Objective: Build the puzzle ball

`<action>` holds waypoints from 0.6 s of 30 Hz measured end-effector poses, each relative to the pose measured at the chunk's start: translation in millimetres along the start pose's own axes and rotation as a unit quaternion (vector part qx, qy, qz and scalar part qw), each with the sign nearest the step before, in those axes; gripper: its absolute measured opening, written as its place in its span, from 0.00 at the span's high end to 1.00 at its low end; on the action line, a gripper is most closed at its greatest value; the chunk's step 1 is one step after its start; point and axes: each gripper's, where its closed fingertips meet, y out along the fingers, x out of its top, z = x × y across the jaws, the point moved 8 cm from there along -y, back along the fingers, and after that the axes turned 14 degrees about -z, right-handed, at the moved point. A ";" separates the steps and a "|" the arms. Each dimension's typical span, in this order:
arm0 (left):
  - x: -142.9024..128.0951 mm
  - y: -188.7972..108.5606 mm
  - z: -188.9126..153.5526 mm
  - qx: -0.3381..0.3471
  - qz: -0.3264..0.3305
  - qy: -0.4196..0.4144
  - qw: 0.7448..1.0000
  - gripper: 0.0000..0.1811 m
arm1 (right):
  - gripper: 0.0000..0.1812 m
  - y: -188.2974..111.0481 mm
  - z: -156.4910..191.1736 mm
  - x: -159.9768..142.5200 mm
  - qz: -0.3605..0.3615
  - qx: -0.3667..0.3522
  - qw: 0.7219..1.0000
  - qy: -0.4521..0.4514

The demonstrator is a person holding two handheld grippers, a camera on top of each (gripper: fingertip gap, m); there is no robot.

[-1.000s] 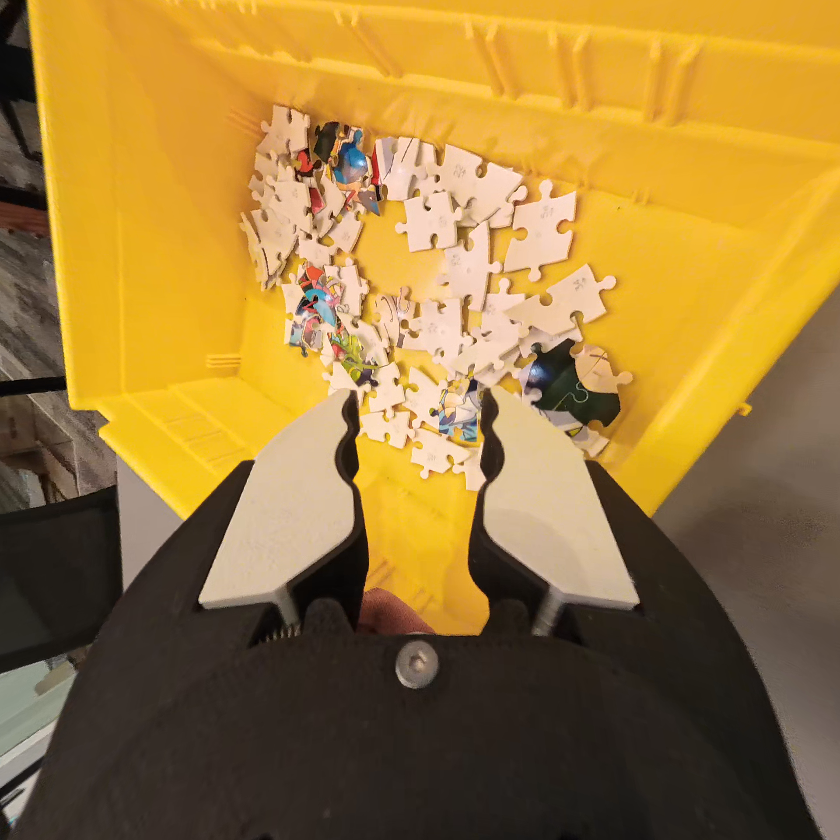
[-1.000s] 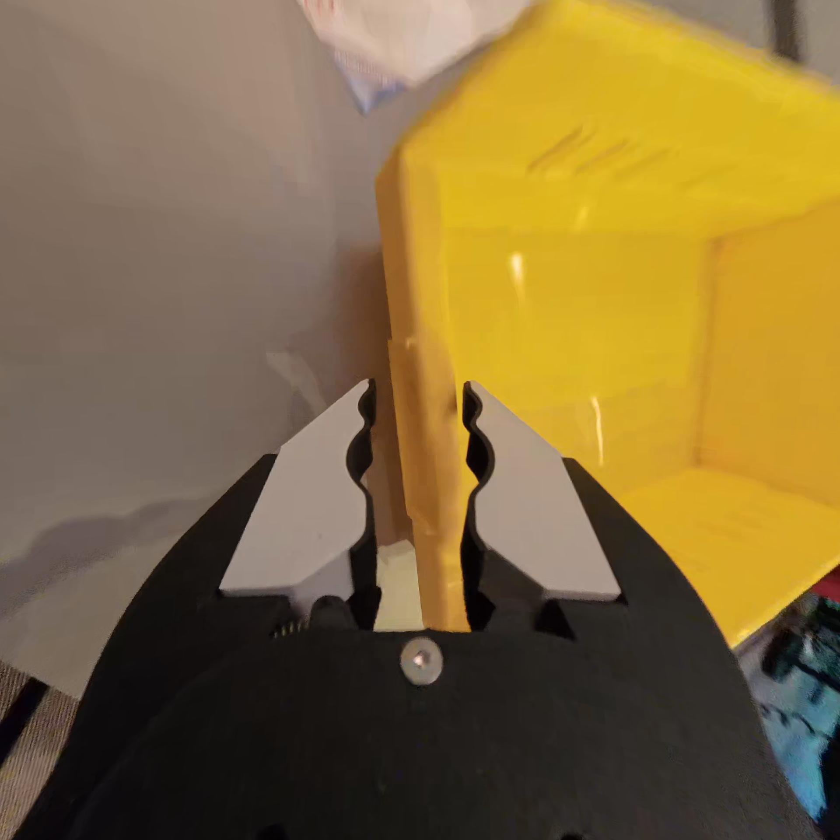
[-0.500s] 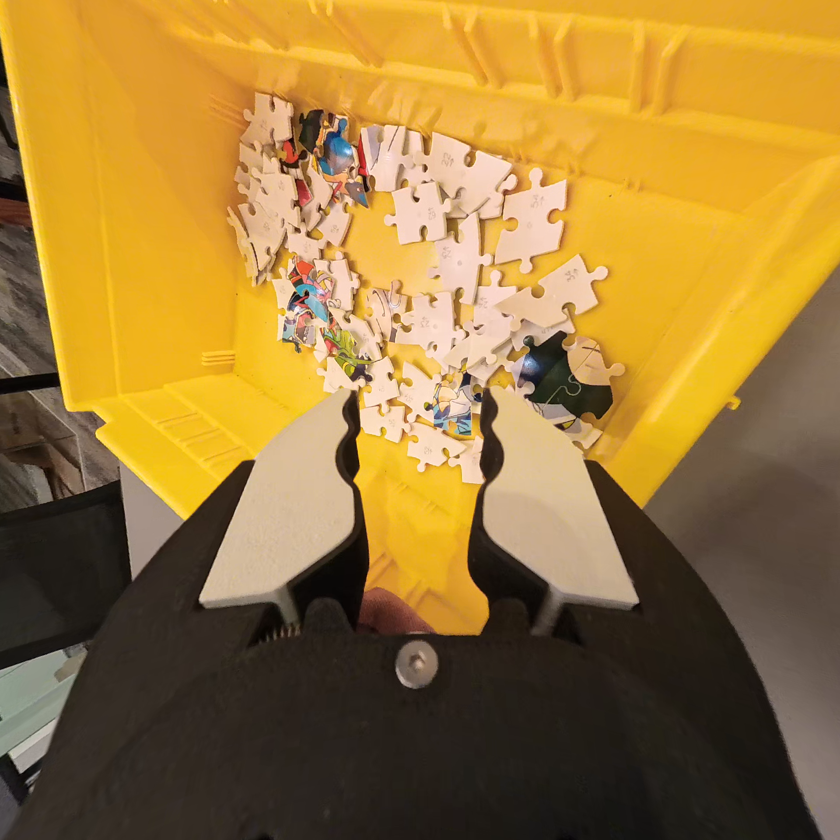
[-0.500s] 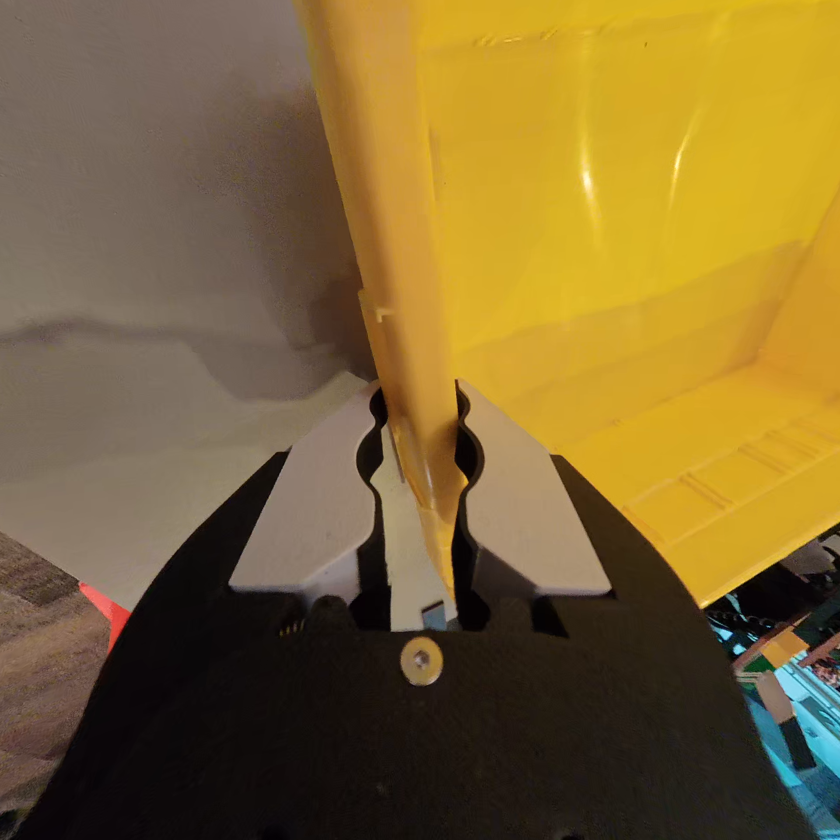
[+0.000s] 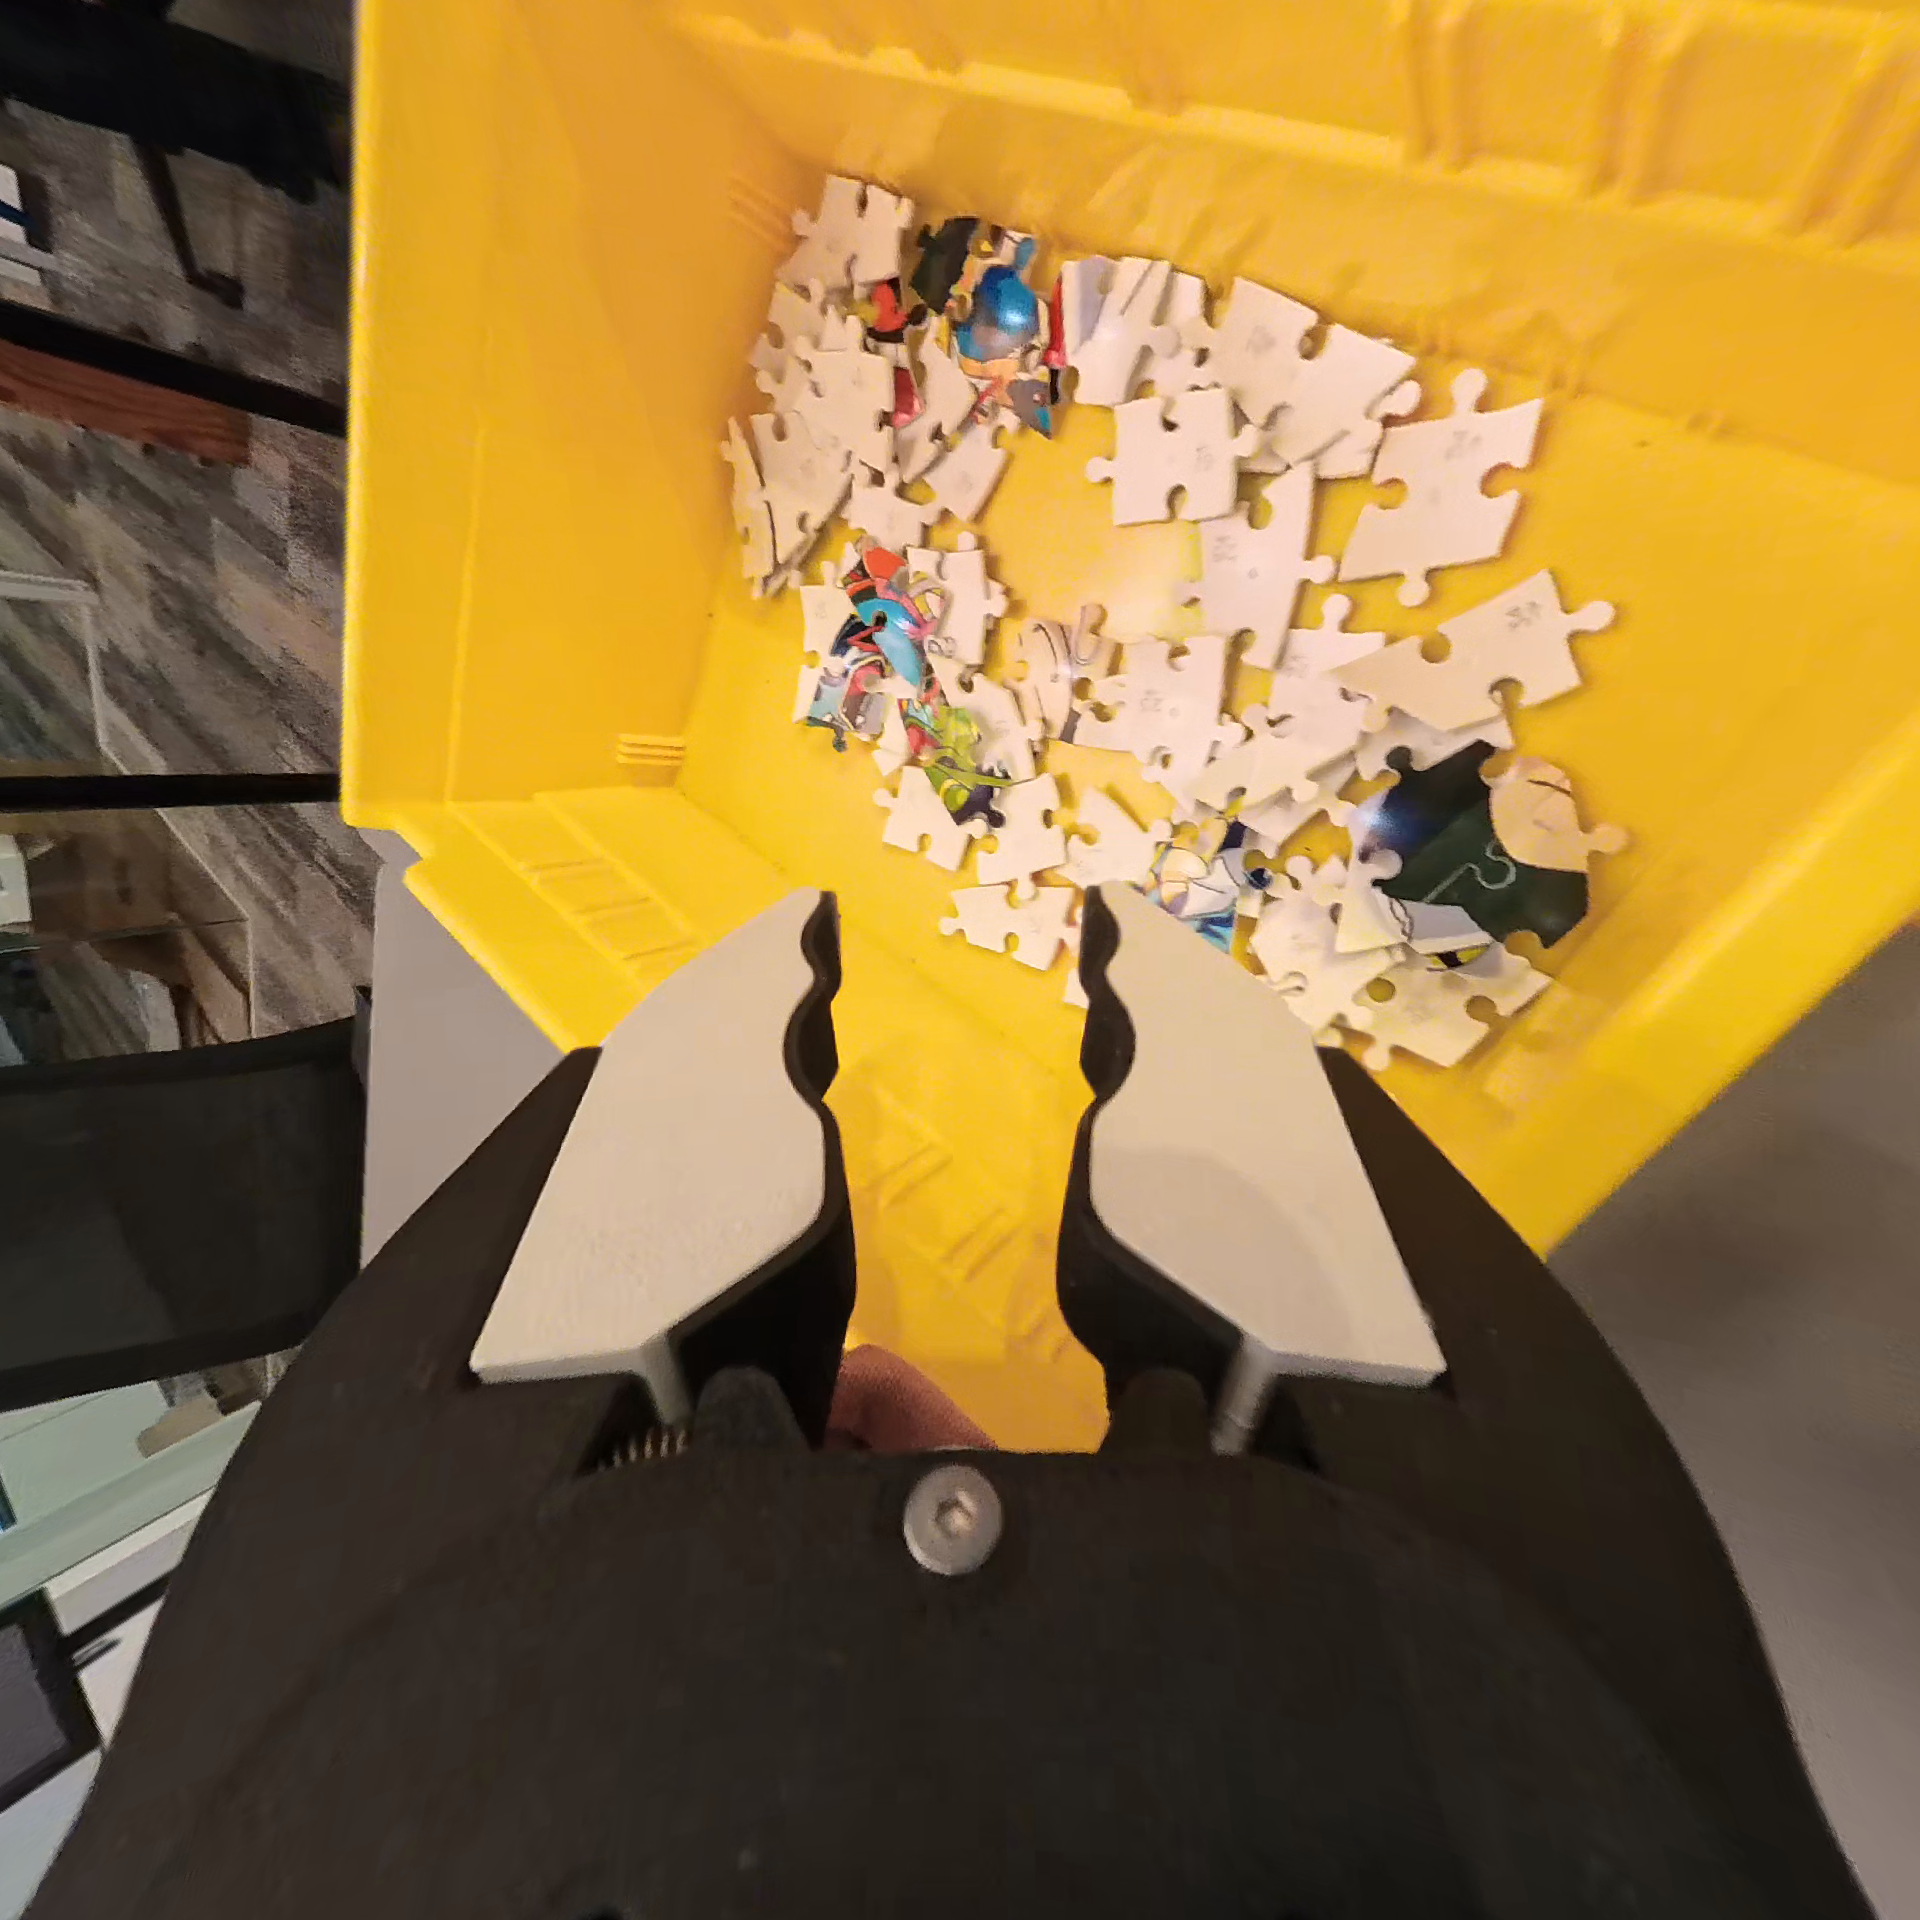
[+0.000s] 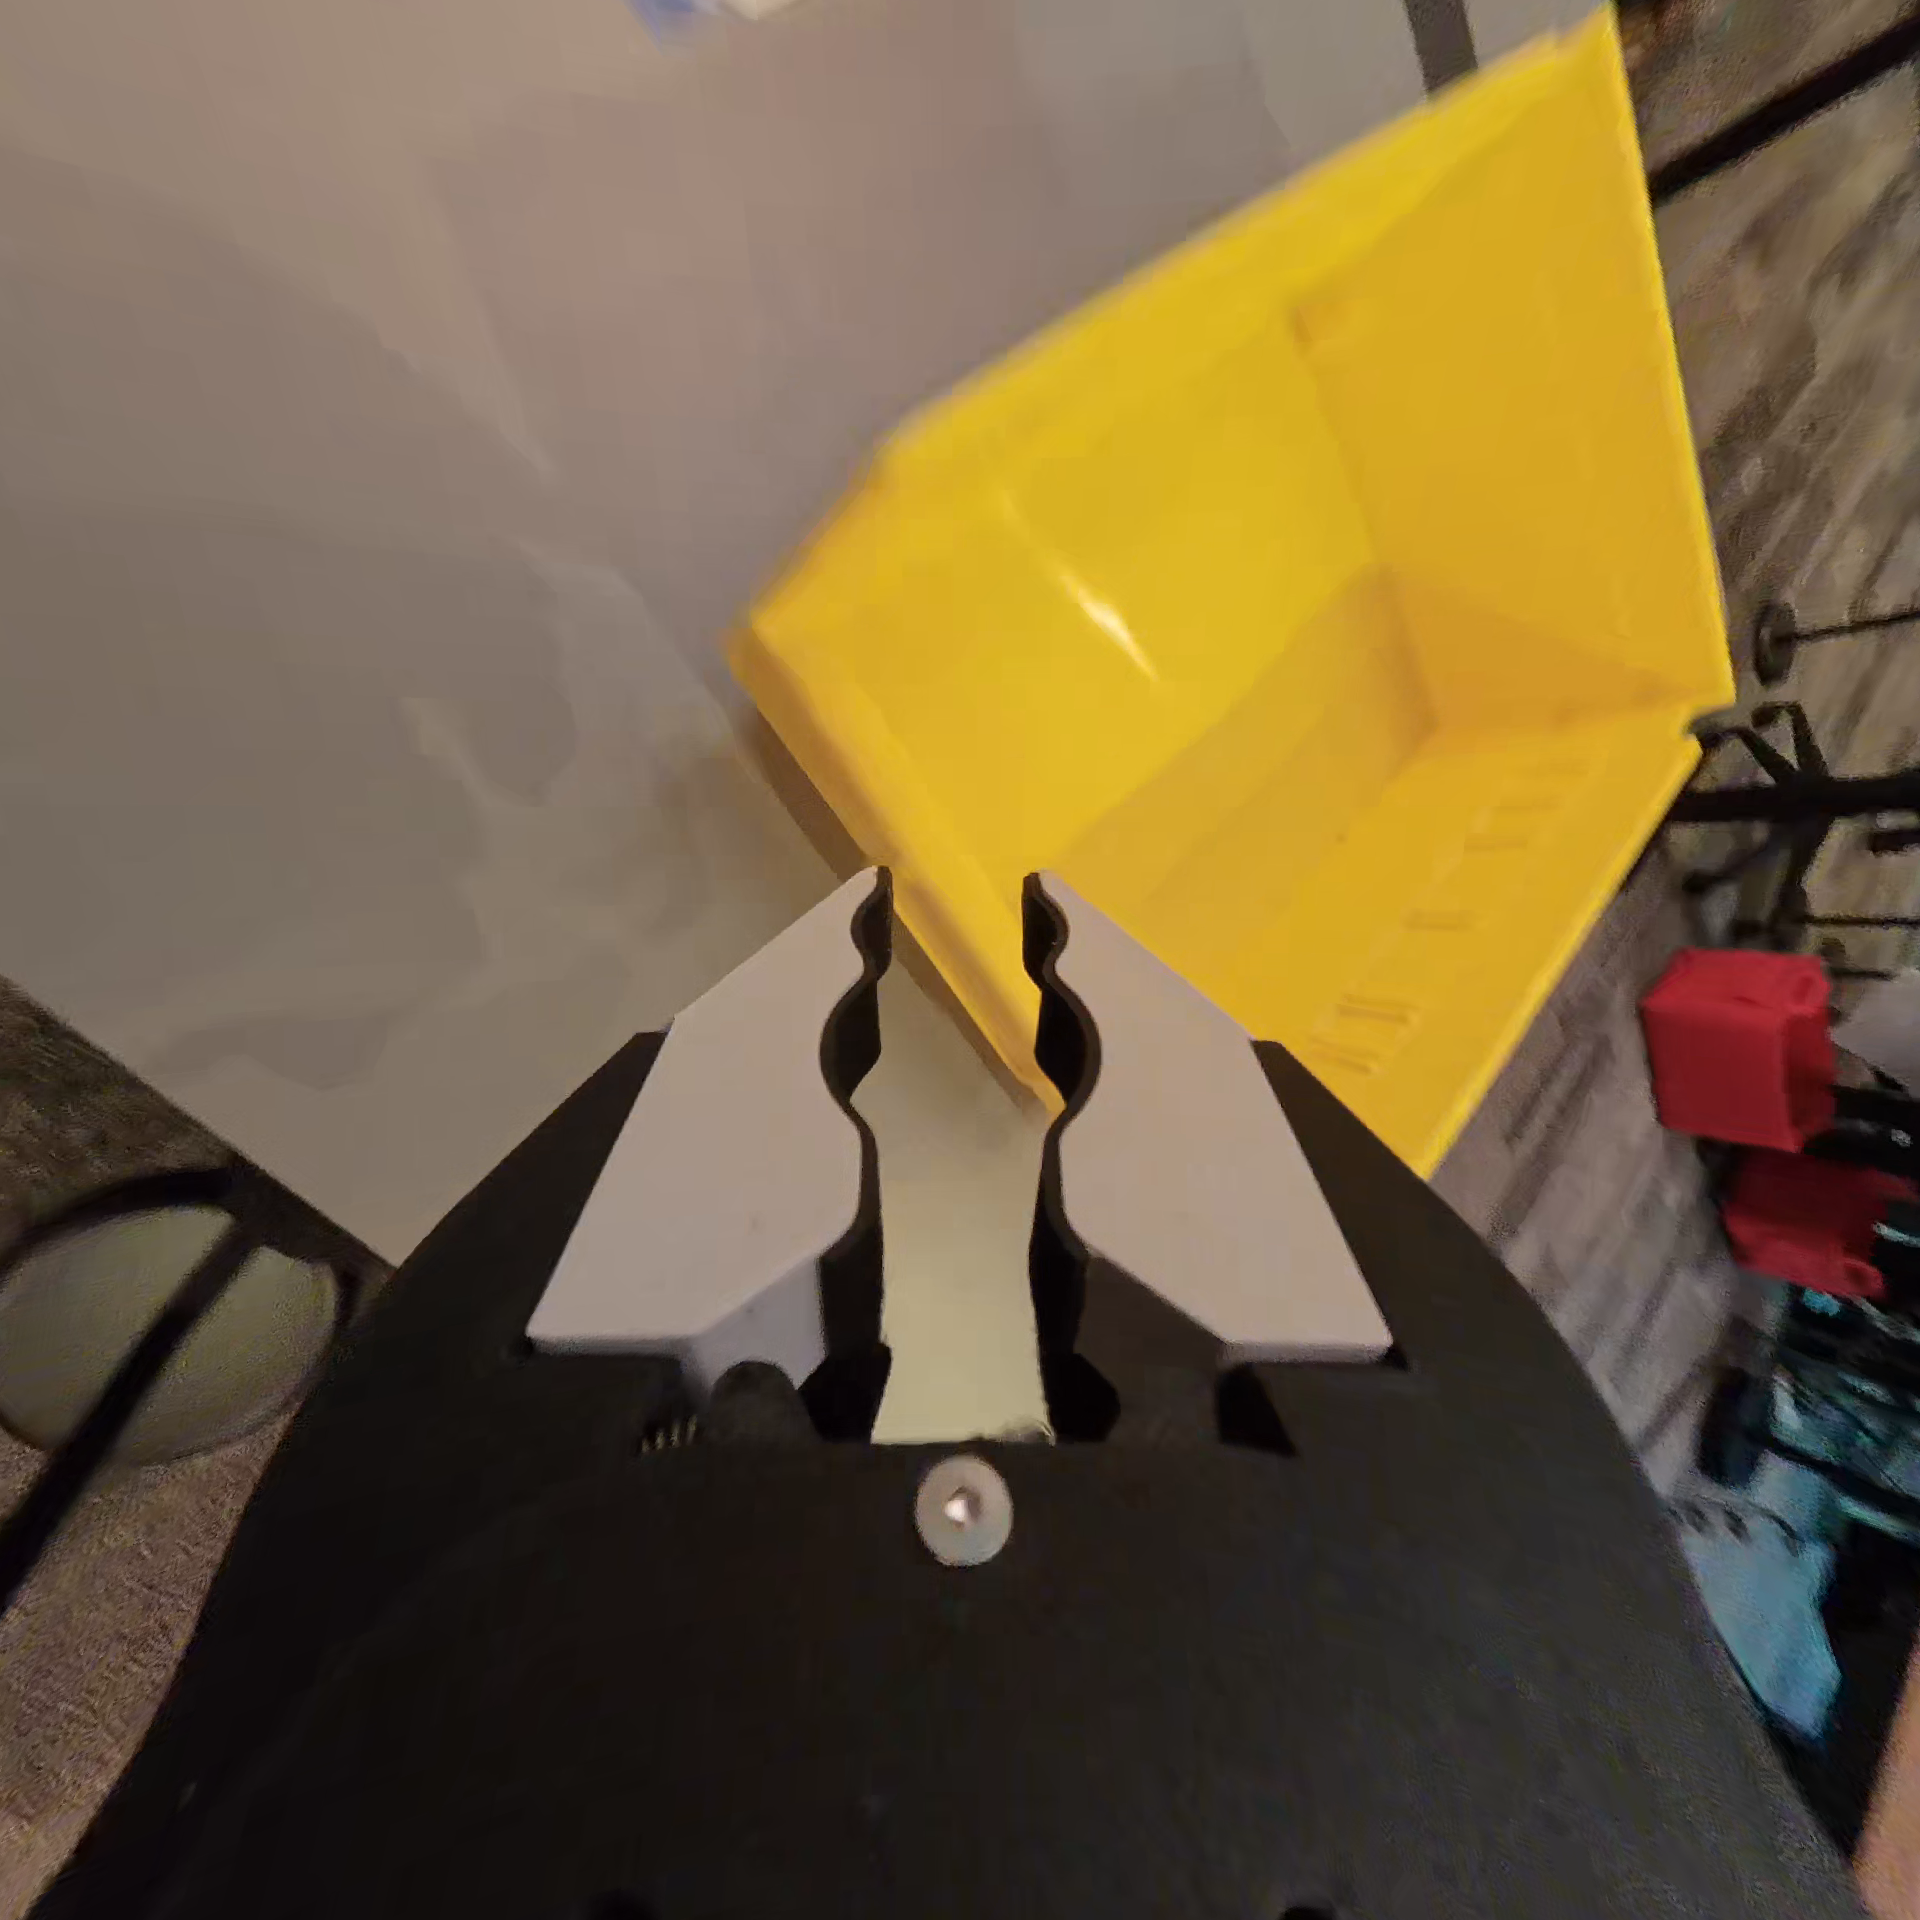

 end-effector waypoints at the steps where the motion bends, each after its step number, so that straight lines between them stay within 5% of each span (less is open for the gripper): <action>1: 1.4 2.5 2.9 0.001 -0.001 0.000 1.000 0.76 | 0.87 1.0 9.1 11.7 -0.018 0.008 1.000 0.005; 8: 9.7 55.7 23.3 -0.021 0.012 -0.019 1.000 0.73 | 0.90 64.6 63.3 82.5 -0.128 0.089 0.988 0.000; 11: 9.2 82.9 27.9 -0.058 0.060 -0.042 0.996 0.57 | 0.93 93.4 78.3 106.4 -0.171 0.123 0.978 0.003; 18: 13.0 121.2 38.1 -0.072 0.081 -0.067 0.992 0.73 | 0.94 133.0 98.6 134.2 -0.209 0.167 0.964 -0.001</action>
